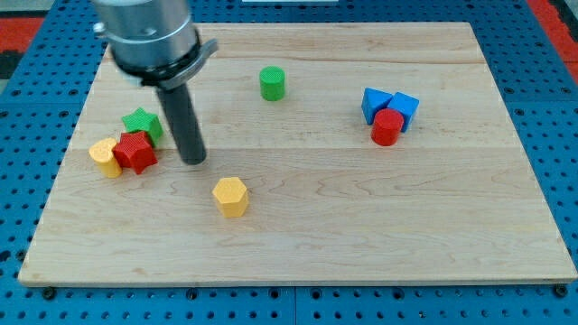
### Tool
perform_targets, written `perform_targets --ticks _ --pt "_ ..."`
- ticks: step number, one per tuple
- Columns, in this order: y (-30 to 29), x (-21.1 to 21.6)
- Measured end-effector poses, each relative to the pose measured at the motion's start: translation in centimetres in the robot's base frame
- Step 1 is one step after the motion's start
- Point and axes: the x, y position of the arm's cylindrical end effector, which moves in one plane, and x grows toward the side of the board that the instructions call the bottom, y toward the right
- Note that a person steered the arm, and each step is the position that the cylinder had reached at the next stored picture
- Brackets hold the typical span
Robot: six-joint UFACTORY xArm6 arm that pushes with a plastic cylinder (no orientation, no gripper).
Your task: Place the yellow hexagon at the bottom of the red star
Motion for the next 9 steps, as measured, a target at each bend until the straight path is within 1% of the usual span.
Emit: perform_targets --ticks 1,2,3,4,5,6,7,8,9 --pt "-1.5 -3.6" --pt "-4.7 -5.4" --pt "-6.1 -4.6" --pt "-2.5 -4.1" --pt "-2.7 -1.6" --pt "-2.8 -2.9" --pt "0.7 -0.3" --pt "4.8 5.6" --pt "3.2 9.6"
